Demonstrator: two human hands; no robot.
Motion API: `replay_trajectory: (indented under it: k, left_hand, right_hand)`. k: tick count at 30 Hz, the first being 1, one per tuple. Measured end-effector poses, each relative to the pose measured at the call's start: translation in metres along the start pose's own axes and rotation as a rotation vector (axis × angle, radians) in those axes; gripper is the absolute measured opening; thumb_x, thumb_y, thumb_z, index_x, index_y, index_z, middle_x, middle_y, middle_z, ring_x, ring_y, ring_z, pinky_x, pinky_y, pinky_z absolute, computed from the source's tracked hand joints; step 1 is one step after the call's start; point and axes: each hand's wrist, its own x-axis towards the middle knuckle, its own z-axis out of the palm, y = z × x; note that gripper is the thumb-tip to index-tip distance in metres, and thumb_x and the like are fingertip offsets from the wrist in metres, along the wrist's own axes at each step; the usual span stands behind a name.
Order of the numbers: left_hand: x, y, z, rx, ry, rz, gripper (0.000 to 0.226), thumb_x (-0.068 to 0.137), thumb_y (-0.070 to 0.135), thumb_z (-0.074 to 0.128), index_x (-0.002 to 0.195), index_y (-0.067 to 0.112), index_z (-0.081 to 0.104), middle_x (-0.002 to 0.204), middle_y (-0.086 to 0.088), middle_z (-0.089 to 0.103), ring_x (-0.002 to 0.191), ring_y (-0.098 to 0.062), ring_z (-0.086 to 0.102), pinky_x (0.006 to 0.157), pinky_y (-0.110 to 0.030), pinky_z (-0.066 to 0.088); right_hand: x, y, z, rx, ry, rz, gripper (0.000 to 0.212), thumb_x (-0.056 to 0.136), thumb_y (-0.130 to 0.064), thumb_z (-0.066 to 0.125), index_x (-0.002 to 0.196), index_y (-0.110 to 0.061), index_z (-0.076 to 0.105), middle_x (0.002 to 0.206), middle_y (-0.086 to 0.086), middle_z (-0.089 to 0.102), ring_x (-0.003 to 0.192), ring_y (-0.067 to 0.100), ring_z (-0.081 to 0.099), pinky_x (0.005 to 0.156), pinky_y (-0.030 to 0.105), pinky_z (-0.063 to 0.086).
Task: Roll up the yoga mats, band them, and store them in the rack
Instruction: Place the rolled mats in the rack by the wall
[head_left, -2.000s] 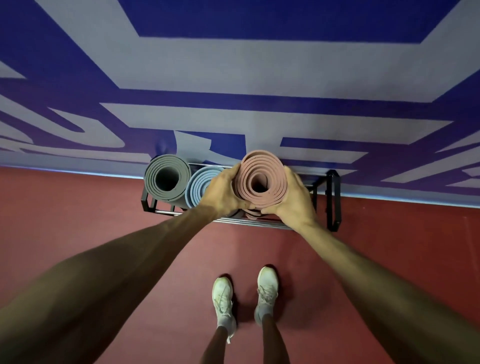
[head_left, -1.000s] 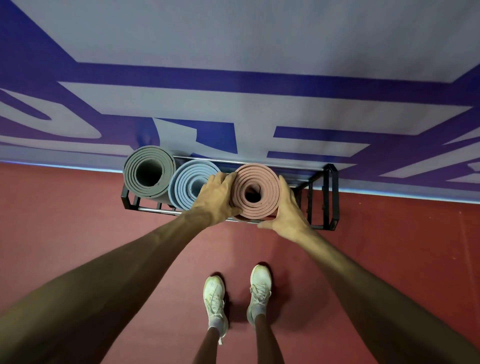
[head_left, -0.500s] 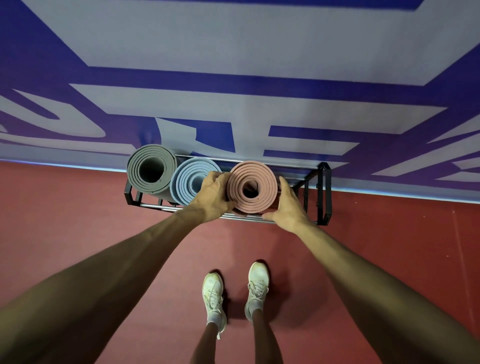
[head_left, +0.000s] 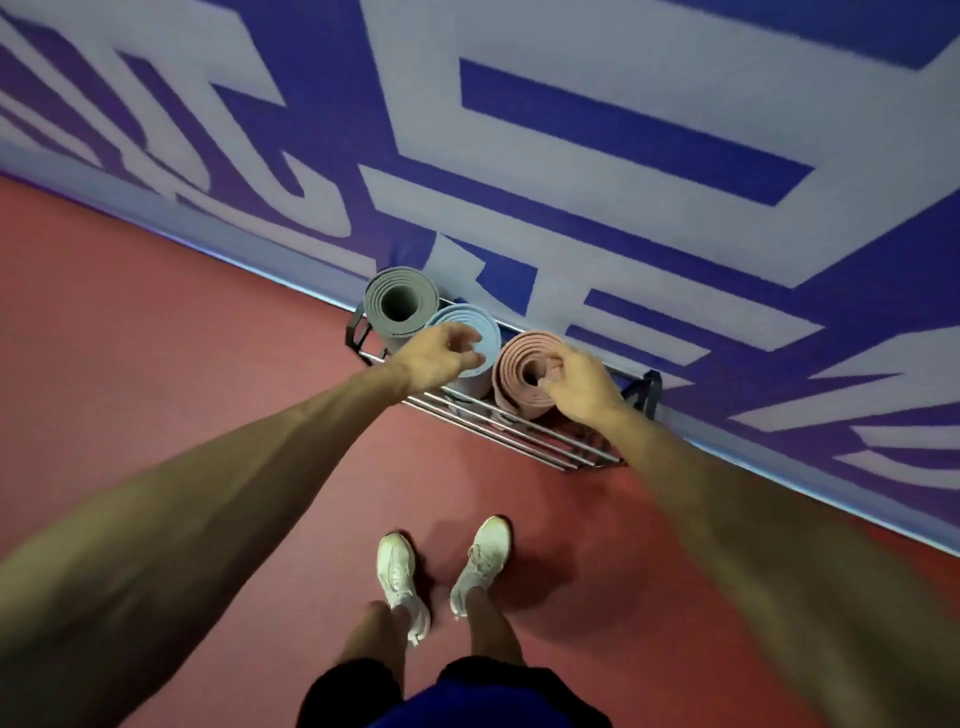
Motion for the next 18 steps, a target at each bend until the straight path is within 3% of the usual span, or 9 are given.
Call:
replay_trajectory:
  k: [6,11,15,18]
  left_hand:
    - [-0.11,-0.058,-0.054,-0.048,0.167,-0.106,0.028,0.089,0.019,0.063,0.117,0.015,0.061,0.101,0.001,0.063,0.093,-0.019,0.061,0.077,-0.02,0.042]
    - [-0.234,-0.135,-0.079,-0.238,0.439,-0.244,0.034,0.088,0.026,0.066,0.121,0.018,0.062,0.115,0.0,0.063,0.102,-0.017,0.061,0.082,-0.023,0.044]
    - [-0.341,-0.201,-0.071,-0.48,0.667,-0.299,0.03,0.089,0.027,0.066,0.117,0.02,0.063,0.115,0.0,0.065,0.107,-0.017,0.06,0.083,-0.022,0.044]
    - [-0.431,-0.249,-0.055,-0.585,0.811,-0.313,0.029,0.089,0.025,0.066,0.118,0.019,0.064,0.113,-0.001,0.066,0.102,-0.014,0.059,0.083,-0.022,0.044]
  right_hand:
    - [-0.019,-0.096,0.028,-0.088,-0.111,-0.231,0.039,0.087,-0.011,0.063,0.126,-0.01,0.061,0.126,0.01,0.062,0.117,0.025,0.056,0.1,0.029,0.038]
    - [-0.066,-0.184,0.094,-0.195,-0.26,-0.442,0.034,0.083,-0.013,0.068,0.117,-0.008,0.065,0.114,0.014,0.062,0.108,0.027,0.059,0.093,0.026,0.038]
    - [-0.133,-0.248,0.167,-0.263,-0.378,-0.622,0.046,0.086,-0.015,0.066,0.13,-0.01,0.055,0.121,0.014,0.059,0.112,0.027,0.056,0.097,0.028,0.038]
    - [-0.2,-0.291,0.227,-0.306,-0.453,-0.75,0.044,0.088,-0.018,0.065,0.13,-0.011,0.055,0.123,0.012,0.058,0.117,0.025,0.054,0.099,0.028,0.037]
